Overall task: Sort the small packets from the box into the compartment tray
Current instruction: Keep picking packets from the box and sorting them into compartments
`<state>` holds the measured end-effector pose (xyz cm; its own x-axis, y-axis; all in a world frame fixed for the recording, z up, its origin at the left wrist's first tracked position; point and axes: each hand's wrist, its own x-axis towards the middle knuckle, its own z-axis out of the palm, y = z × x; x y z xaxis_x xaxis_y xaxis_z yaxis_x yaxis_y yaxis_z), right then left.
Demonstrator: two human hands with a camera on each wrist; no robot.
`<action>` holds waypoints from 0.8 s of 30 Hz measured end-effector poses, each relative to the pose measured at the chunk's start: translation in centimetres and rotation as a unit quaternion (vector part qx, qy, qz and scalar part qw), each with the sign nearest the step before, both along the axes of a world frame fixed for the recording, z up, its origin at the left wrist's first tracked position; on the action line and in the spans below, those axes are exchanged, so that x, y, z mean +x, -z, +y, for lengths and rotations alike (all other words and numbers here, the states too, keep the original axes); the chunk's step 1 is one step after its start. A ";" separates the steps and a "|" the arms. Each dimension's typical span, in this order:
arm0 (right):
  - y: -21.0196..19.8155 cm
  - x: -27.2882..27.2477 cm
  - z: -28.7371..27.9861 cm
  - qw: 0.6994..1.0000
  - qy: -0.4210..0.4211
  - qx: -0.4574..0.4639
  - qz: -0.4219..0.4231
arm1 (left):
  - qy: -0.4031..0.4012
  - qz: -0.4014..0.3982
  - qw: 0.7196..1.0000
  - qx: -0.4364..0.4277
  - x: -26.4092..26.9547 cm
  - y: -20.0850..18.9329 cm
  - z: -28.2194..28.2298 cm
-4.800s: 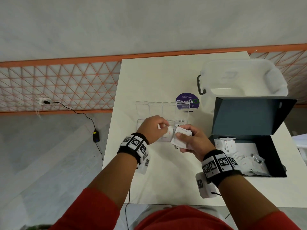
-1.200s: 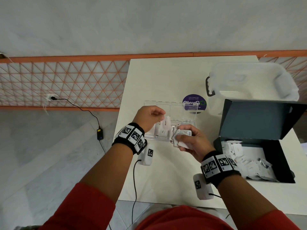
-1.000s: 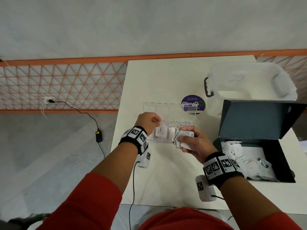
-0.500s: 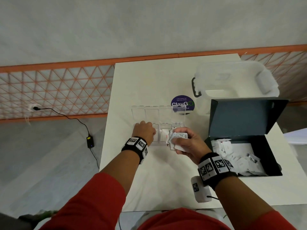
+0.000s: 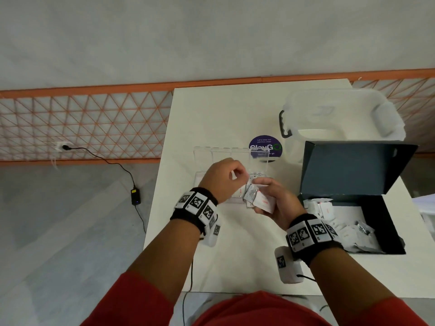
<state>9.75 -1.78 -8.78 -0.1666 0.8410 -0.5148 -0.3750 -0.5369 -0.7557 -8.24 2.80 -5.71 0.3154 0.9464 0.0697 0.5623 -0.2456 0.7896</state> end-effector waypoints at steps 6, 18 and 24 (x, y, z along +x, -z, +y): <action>0.0 0.4 0.1 1.000 -0.012 0.013 0.014 | 0.002 -0.011 0.993 -0.117 1.2 0.7 -2.6; 0.8 1.4 0.1 0.999 -0.005 0.007 0.042 | -0.046 -0.078 0.978 -0.186 1.2 0.2 -2.2; 1.1 1.9 -0.1 0.999 -0.001 0.012 0.040 | -0.067 -0.086 0.971 -0.212 1.2 0.0 -1.8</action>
